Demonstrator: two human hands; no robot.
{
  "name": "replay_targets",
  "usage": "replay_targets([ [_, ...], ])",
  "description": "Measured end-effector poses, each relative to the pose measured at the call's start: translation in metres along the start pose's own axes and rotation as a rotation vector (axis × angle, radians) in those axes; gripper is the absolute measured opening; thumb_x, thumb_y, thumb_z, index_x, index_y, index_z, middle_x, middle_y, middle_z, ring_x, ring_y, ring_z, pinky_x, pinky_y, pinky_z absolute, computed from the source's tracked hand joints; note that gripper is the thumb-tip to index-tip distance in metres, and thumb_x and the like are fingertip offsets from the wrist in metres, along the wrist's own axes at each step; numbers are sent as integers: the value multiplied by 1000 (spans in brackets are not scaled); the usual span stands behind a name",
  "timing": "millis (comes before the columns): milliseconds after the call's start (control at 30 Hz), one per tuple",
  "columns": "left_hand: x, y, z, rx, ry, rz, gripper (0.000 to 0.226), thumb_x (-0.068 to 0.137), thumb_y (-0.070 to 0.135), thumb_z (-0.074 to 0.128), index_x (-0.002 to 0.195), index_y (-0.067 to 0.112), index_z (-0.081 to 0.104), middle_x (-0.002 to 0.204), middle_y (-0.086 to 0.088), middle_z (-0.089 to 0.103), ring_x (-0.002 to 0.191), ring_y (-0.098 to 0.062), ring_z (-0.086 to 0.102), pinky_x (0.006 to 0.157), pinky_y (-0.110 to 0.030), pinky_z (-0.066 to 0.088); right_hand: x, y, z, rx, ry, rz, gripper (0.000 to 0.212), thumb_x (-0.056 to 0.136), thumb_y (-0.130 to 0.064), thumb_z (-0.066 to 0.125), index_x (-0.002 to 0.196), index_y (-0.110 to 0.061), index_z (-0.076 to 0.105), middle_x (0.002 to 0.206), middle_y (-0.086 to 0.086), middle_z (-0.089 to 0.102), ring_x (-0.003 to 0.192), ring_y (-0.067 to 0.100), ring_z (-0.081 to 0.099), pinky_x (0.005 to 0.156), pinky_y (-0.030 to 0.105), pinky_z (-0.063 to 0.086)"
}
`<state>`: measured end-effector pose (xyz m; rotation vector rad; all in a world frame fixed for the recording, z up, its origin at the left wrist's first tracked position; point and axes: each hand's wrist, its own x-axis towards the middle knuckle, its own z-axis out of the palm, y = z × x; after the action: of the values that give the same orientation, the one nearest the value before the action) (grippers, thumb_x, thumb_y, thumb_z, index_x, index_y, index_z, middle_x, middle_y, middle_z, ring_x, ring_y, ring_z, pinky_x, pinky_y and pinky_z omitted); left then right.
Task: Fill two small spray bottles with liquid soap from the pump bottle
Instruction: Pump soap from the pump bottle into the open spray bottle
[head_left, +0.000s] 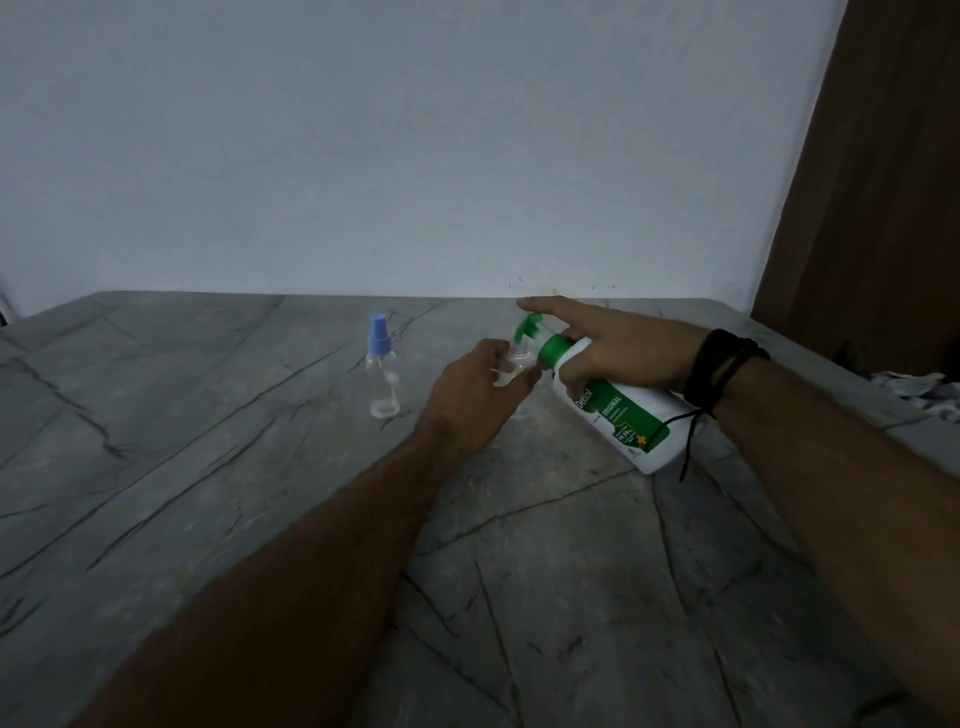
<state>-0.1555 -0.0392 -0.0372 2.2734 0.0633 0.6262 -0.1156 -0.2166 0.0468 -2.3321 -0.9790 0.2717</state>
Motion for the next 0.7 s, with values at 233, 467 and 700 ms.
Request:
replay_targets([
  [233, 0, -1, 1, 12, -2, -4, 54, 90, 49, 61, 134, 19, 50, 124, 3, 63, 104, -12, 60, 85, -26, 49, 3, 5, 1, 230, -105, 31, 99, 67, -9, 69, 150, -46, 28, 120, 15, 65, 102, 43, 68, 89, 54, 56],
  [467, -2, 0, 0, 35, 25, 34, 53, 90, 50, 61, 133, 19, 51, 123, 4, 63, 105, -10, 57, 87, -26, 46, 7, 19, 17, 307, -72, -37, 102, 62, -12, 73, 144, -56, 32, 112, 8, 62, 100, 52, 64, 79, 58, 56],
  [700, 0, 2, -1, -51, 92, 68, 62, 90, 51, 59, 142, 24, 40, 140, 3, 50, 121, -14, 51, 100, -36, 46, -2, 24, 16, 381, 16, -159, 102, 66, -1, 68, 142, -61, 34, 103, 12, 65, 88, 30, 63, 77, 55, 57],
])
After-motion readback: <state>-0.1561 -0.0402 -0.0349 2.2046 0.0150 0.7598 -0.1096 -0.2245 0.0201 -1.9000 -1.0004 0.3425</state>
